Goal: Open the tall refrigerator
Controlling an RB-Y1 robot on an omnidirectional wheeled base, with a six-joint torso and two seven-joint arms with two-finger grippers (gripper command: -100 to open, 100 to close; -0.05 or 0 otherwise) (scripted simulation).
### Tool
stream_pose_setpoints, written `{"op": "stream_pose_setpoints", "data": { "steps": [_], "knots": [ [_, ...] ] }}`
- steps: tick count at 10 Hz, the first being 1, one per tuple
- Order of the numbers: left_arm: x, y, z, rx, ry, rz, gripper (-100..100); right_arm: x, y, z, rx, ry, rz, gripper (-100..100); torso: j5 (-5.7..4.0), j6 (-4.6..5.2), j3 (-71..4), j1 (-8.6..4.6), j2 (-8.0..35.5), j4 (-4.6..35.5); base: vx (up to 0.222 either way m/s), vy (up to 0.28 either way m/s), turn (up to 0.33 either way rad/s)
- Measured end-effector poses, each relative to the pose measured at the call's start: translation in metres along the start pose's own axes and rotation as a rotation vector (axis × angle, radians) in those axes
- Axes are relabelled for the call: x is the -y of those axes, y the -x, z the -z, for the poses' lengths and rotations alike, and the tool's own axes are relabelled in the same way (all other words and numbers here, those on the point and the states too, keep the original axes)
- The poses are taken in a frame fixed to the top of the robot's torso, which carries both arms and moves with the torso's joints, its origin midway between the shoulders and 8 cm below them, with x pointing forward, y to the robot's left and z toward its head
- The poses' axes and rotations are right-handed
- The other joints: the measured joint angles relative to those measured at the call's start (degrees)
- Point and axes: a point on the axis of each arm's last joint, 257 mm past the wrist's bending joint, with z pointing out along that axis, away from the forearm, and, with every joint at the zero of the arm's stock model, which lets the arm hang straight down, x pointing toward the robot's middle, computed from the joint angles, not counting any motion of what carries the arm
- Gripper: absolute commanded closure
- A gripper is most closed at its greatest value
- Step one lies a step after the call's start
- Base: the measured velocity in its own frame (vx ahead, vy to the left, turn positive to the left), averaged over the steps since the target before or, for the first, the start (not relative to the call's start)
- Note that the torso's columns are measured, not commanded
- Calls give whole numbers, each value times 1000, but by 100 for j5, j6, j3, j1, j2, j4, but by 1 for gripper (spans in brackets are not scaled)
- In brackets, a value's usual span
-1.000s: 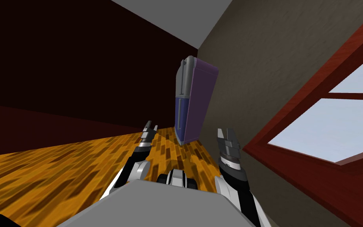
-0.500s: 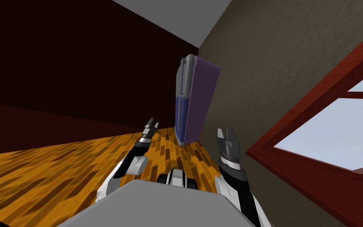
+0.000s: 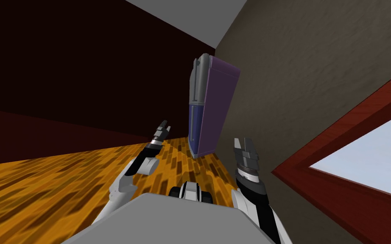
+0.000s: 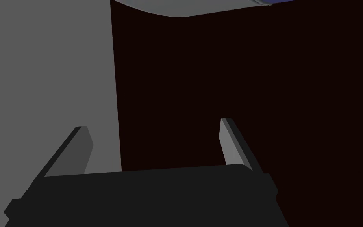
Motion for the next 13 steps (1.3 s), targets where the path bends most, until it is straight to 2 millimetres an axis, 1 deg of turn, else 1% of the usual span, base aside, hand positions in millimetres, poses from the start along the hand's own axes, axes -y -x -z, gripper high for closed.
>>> {"op": "stream_pose_setpoints", "data": {
  "steps": [2, 4, 5, 7, 13],
  "knots": [
    [12, 4, -17, 0, -14, -37, -100, 0, 0, 0, 0, 0, 0, 0, 0, -1, -5, -4, -9, -2, 78, -56, 49],
    [19, 5, -31, 2, -21, -61, -100, 0, 0, 0, 0, 0, 0, 0, 0, -1, -7, 1, -11, -3, 87, -51, 58],
    [26, 13, -40, 8, -30, -83, -100, 0, 0, 0, 0, 0, 0, 0, -2, -1, -9, -9, -14, -3, 69, -62, 32],
    [36, 17, -53, 16, -40, -103, -100, 0, 0, 0, 0, 0, 0, 0, -2, 0, -3, -9, -7, -1, 74, -65, 35],
    [67, 31, -86, 45, -59, -152, -100, 0, 0, 0, 0, 0, 0, 0, -3, 0, -6, -11, -9, -2, 79, -67, 58]
  ]
}}
